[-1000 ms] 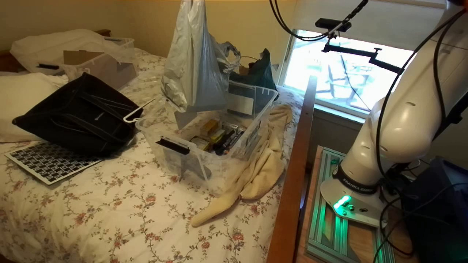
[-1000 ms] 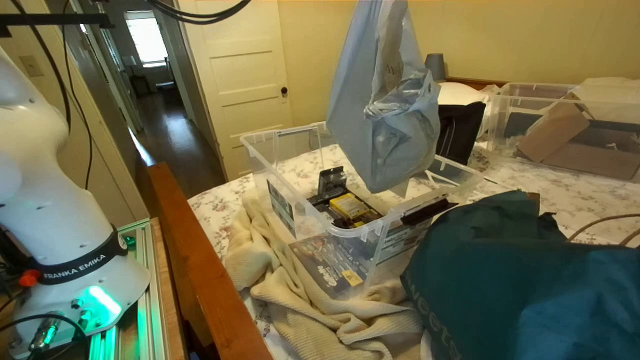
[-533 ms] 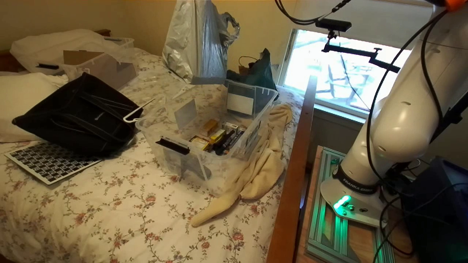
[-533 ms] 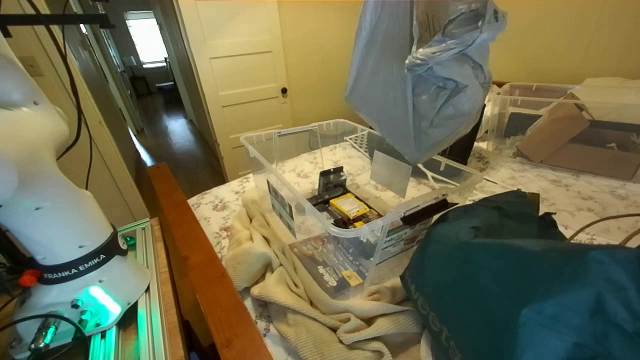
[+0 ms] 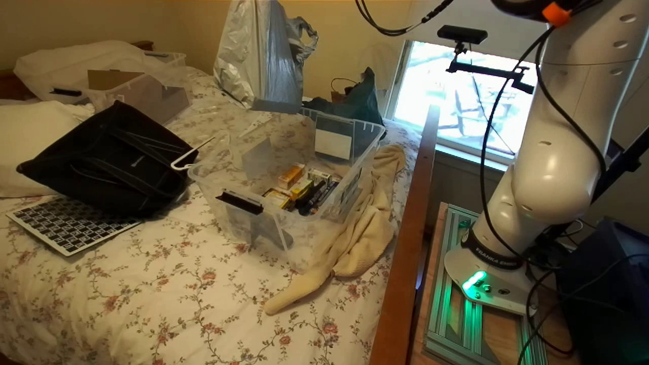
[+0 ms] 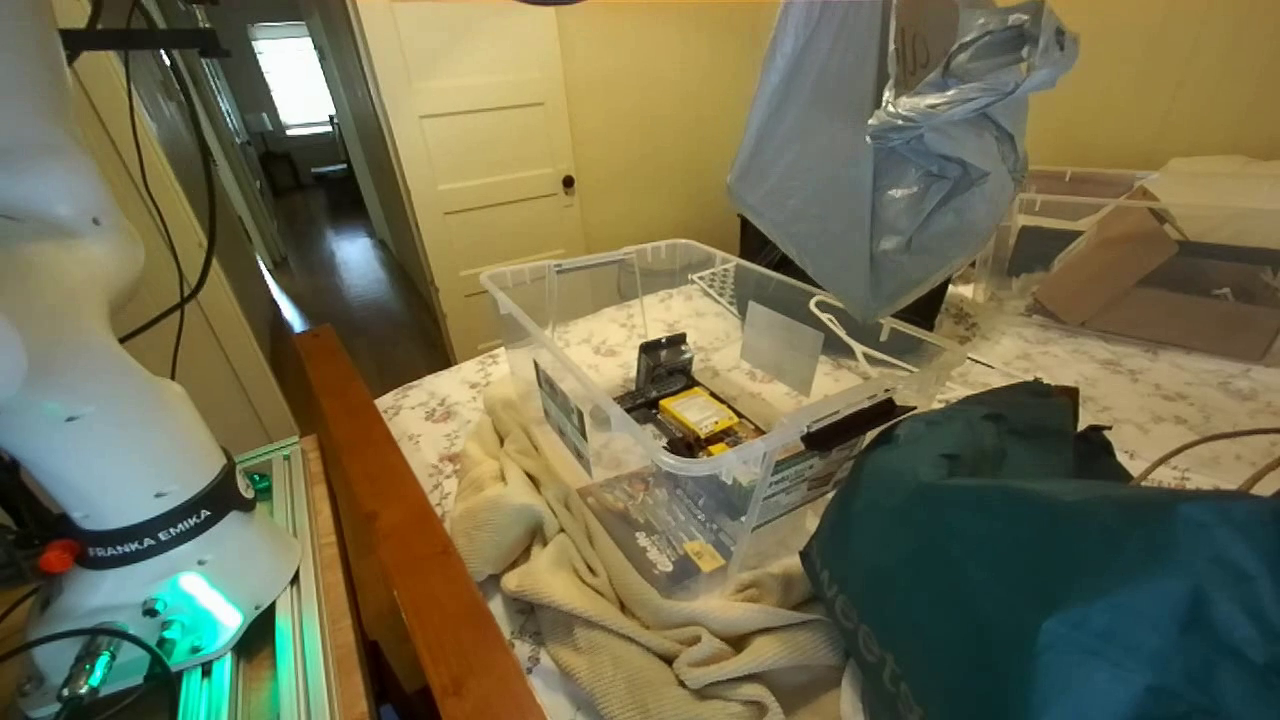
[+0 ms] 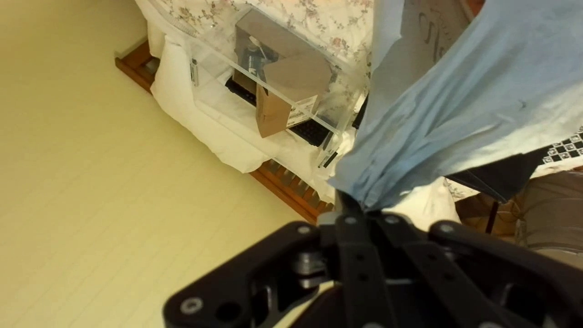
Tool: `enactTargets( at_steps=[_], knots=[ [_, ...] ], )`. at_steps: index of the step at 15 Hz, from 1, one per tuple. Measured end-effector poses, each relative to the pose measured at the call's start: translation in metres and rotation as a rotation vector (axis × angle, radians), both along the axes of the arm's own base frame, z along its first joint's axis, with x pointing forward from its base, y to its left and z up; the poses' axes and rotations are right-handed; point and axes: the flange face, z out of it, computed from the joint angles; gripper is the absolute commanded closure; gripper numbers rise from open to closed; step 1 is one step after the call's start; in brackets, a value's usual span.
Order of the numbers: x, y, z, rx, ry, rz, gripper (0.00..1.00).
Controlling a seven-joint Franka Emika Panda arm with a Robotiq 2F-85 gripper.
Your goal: Remove the plastic bag from the storage box
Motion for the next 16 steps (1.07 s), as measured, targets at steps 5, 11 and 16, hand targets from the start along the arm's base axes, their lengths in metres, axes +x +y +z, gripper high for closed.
enactTargets(
  at_steps=[5,11,16],
  knots=[
    [0.047,-0.006,-0.028,-0.053,-0.061,0.040,0.99],
    [0.078,-0.009,-0.044,-0.058,-0.140,0.067,0.99],
    [0.077,-0.014,-0.029,-0.069,-0.208,0.061,0.99]
  ],
)
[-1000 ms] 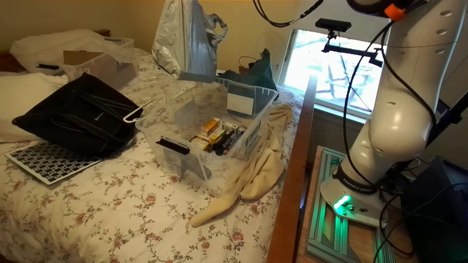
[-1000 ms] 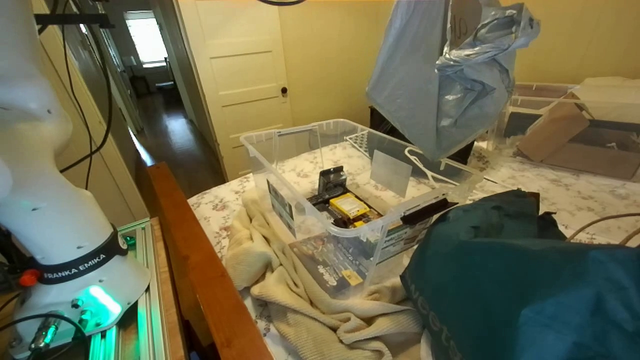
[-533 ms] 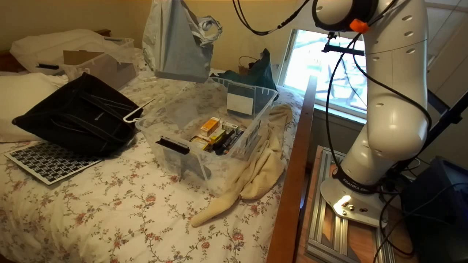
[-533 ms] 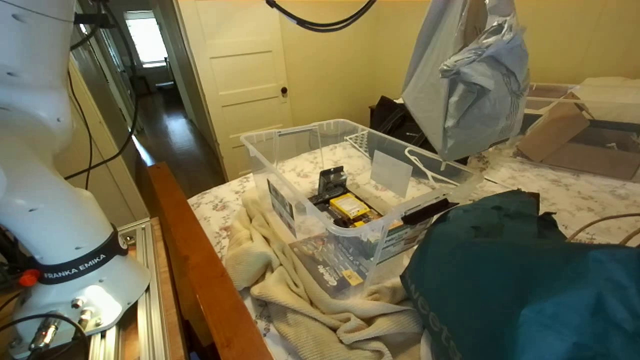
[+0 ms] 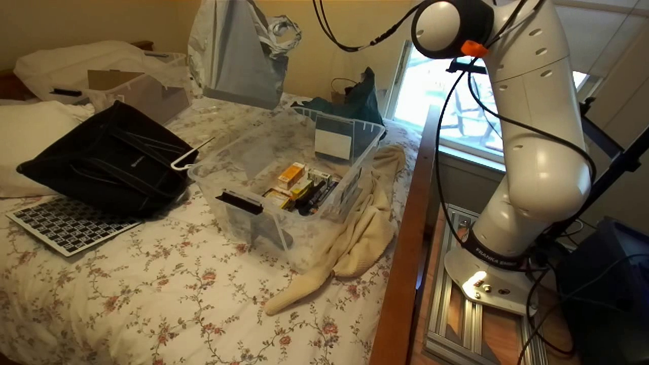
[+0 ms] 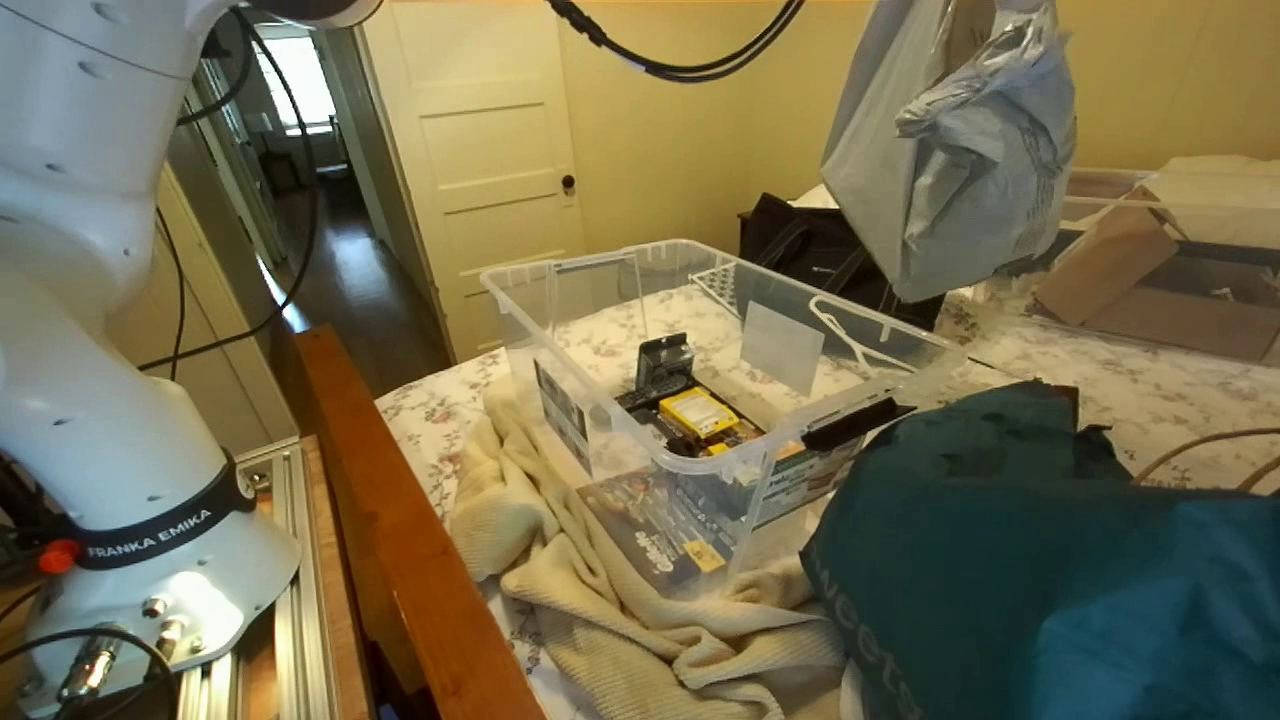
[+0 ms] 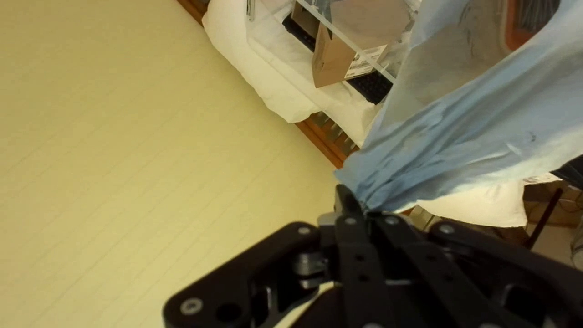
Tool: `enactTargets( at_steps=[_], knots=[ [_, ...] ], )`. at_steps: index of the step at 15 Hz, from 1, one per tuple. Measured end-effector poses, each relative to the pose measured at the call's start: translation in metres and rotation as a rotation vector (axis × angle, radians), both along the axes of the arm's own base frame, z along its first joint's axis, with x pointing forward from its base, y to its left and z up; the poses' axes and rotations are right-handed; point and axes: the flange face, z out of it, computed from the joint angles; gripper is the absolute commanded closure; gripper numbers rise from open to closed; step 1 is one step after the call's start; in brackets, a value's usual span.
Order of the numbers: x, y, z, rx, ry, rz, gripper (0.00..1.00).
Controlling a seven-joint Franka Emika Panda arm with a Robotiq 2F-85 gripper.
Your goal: Remove the plastic bag from the storage box
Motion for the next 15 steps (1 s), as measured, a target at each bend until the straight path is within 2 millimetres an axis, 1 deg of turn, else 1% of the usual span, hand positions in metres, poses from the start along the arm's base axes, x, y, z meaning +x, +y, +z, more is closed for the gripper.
enactTargets(
  at_steps=[2,3,5,7,10,13,14,15],
  knots=[
    [-0.002,0.005,0.008,-0.009,-0.020,0.013,0.99],
    [-0.001,0.007,0.007,-0.012,-0.021,0.020,0.99],
    [0.007,0.008,-0.006,-0.009,-0.009,0.028,0.99],
    [0.021,0.005,-0.033,0.003,0.025,0.030,0.99],
    [0.043,-0.003,-0.082,0.022,0.085,0.028,0.99],
    [0.058,-0.013,-0.122,0.039,0.128,0.017,0.99],
    [0.061,-0.017,-0.132,0.049,0.135,0.008,0.72],
    [0.063,-0.019,-0.138,0.061,0.138,-0.002,0.71]
  ],
)
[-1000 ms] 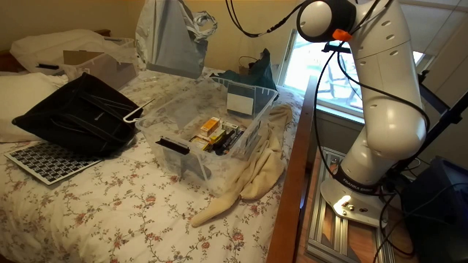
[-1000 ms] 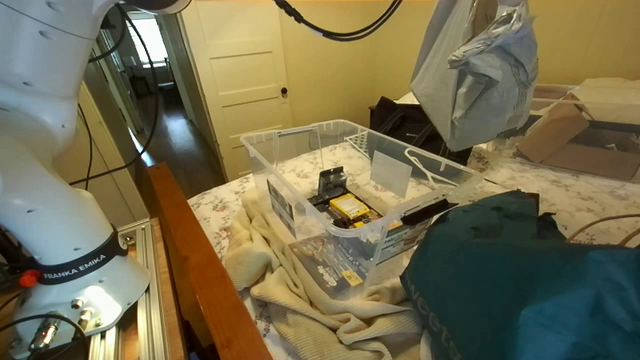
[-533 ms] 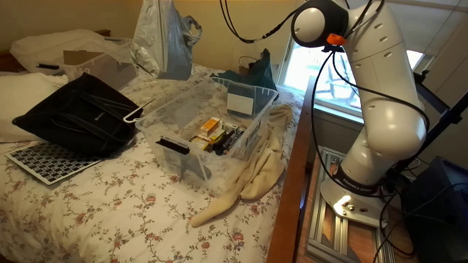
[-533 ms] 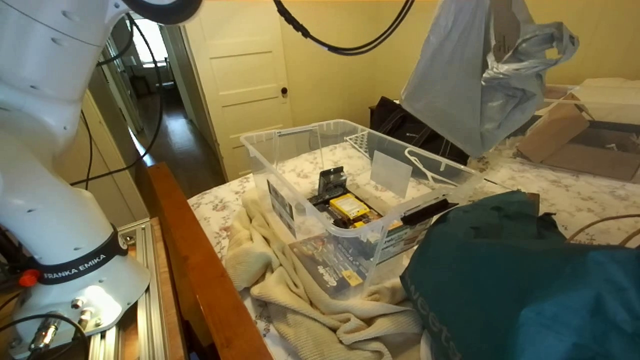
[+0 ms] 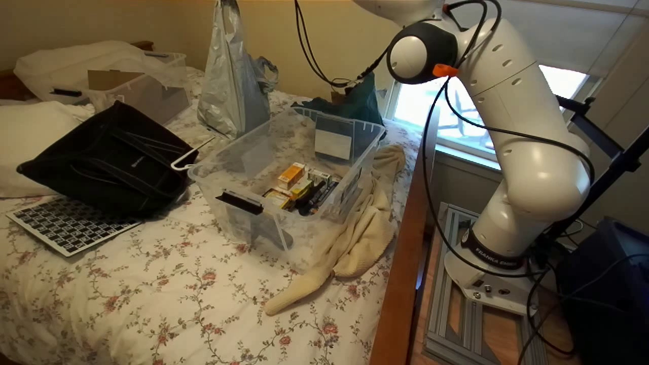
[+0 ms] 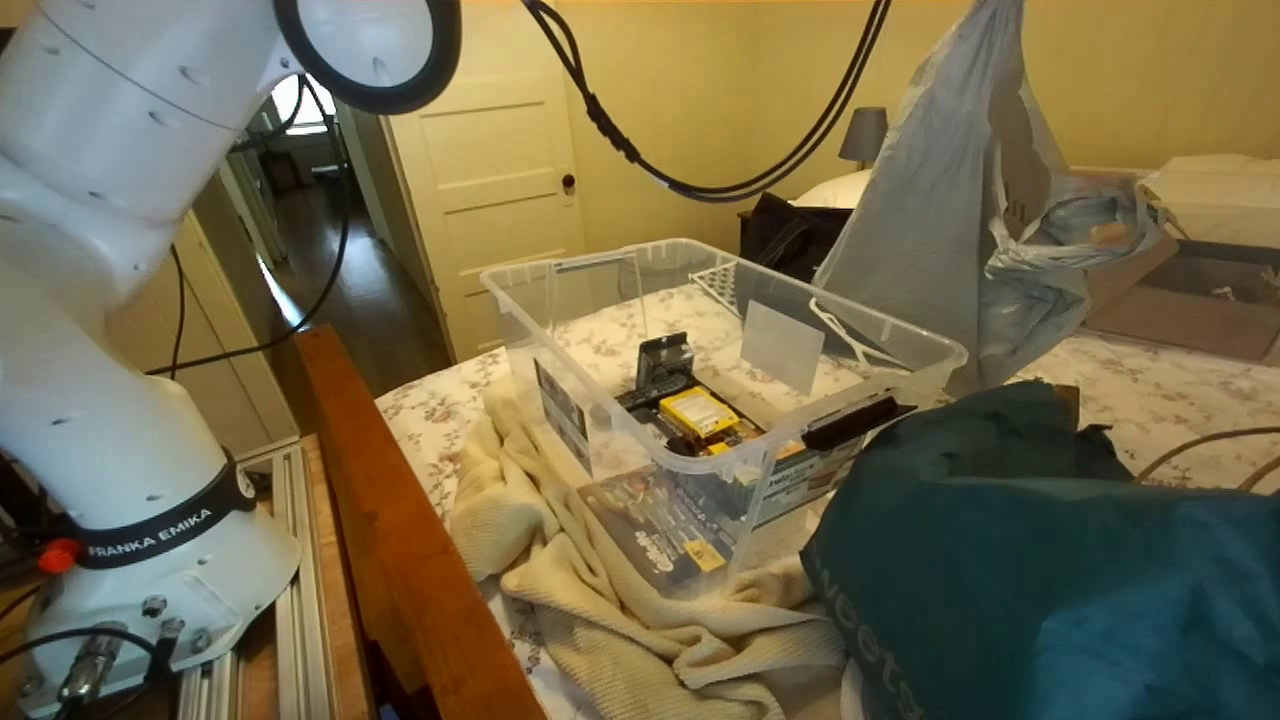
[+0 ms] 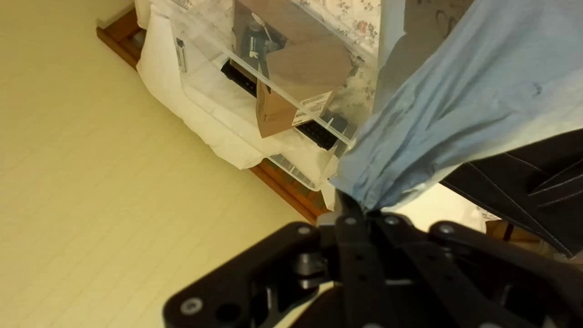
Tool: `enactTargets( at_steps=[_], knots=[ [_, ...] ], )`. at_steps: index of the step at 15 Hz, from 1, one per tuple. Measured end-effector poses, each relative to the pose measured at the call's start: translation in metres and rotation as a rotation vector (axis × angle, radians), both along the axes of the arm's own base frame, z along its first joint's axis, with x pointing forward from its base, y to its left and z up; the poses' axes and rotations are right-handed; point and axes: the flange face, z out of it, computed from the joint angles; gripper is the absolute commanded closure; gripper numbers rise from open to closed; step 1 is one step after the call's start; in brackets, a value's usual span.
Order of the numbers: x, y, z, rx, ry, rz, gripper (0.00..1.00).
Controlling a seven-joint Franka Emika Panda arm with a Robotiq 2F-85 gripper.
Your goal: Remove the plastic bag from the storage box
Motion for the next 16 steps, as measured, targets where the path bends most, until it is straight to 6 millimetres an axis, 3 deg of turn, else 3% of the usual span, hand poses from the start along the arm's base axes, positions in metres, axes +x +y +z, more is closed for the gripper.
enactTargets(
  at_steps=[2,6,10,13,16],
  knots=[
    [0.001,-0.003,-0.003,0.027,-0.005,-0.023,0.60],
    [-0.017,0.007,0.049,0.065,-0.063,-0.046,0.32],
    [-0.044,0.024,0.082,0.112,0.084,-0.028,0.04],
    [-0.063,0.030,0.086,0.156,0.240,-0.051,0.00],
    [-0.076,0.027,0.075,0.211,0.378,-0.112,0.00]
  ],
)
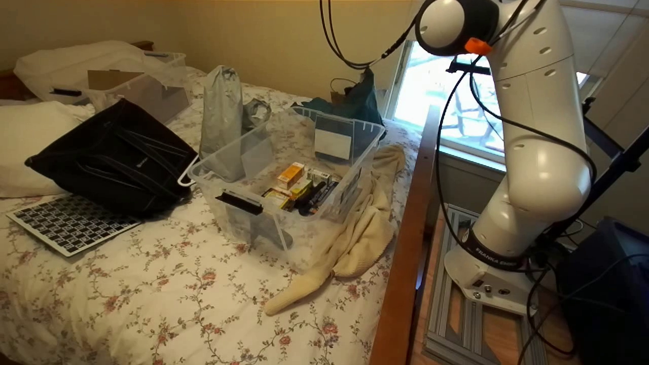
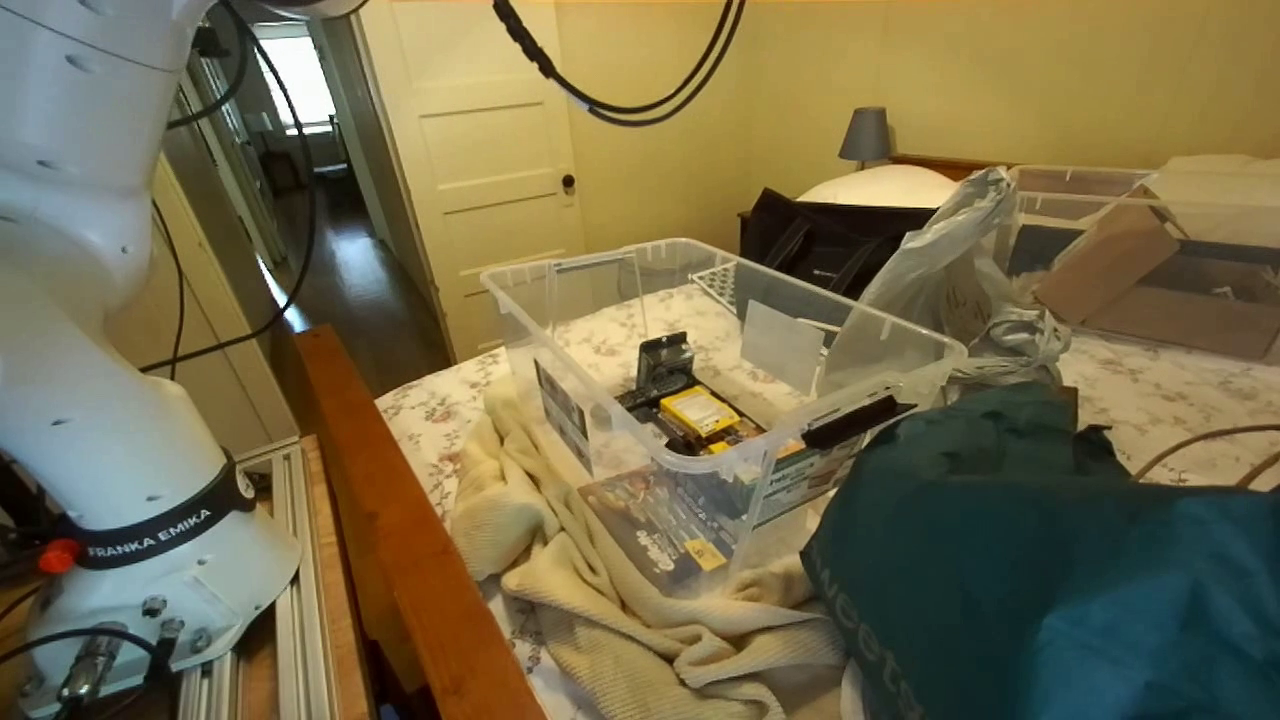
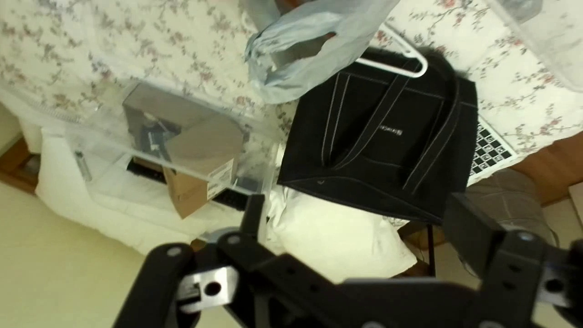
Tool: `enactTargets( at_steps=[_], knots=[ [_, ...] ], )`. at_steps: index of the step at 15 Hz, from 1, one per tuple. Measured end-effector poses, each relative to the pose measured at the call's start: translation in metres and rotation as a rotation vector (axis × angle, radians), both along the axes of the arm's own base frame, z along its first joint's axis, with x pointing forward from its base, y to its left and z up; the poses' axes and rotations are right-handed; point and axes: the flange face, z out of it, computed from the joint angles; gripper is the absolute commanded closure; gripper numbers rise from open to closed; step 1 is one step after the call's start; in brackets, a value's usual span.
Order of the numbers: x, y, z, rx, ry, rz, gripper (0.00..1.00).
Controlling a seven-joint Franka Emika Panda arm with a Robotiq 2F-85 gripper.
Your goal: Remove the plastic bag from the storage box
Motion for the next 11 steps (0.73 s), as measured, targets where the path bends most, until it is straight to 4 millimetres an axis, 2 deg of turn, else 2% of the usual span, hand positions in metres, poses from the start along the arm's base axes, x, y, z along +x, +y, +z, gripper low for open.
enactTargets(
  at_steps=[7,11],
  knots=[
    [-0.014,-0.001,-0.047,0.139,0.209,-0.149,0.00],
    [-0.013,-0.001,-0.050,0.140,0.216,-0.151,0.00]
  ],
)
